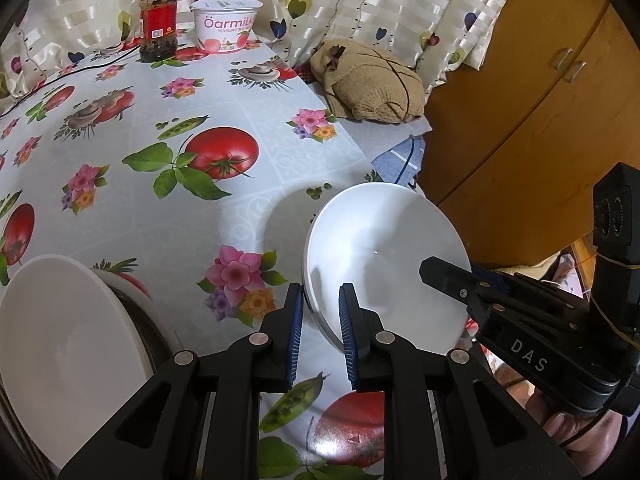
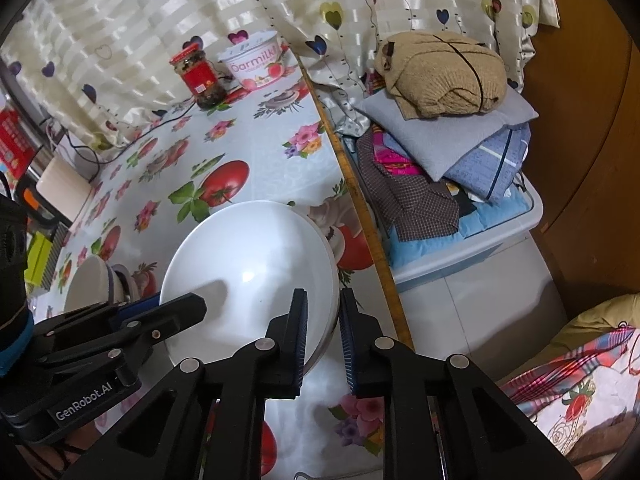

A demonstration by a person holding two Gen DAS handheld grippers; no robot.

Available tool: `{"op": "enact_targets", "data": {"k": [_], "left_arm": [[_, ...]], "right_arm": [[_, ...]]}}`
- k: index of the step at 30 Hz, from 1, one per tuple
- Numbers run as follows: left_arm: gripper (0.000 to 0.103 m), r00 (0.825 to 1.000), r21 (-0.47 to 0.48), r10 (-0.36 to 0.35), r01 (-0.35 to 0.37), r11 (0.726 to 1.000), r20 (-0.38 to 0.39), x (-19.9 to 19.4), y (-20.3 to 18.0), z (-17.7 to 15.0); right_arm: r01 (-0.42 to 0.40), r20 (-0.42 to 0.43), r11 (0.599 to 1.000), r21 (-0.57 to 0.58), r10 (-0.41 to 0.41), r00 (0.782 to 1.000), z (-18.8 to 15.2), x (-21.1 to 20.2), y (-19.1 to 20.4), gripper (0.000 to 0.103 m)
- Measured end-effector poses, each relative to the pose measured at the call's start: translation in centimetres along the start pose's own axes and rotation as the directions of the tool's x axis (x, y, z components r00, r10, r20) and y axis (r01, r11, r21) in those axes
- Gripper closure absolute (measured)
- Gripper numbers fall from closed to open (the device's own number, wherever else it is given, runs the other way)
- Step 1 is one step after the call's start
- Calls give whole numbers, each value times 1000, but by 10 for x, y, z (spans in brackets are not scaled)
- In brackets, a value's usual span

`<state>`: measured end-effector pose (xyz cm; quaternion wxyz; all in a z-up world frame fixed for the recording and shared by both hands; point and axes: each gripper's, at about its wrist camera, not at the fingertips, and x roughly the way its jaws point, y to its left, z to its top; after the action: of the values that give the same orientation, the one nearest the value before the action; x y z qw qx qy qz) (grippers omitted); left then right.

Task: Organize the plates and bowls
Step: 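Grasp the rim of the white bowl with the right gripper and lift it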

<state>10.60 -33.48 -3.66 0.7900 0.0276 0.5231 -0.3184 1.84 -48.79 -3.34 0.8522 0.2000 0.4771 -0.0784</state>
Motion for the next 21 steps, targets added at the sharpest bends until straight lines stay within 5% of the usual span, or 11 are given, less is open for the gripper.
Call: {"op": "enact_targets", "data": {"k": [21], "left_arm": [[86,998,-4,-11,11,1000,57,-31,0,-3]], "right_arm": [[5,35,1000,-23,-4,999,1,-24,10,88]]}}
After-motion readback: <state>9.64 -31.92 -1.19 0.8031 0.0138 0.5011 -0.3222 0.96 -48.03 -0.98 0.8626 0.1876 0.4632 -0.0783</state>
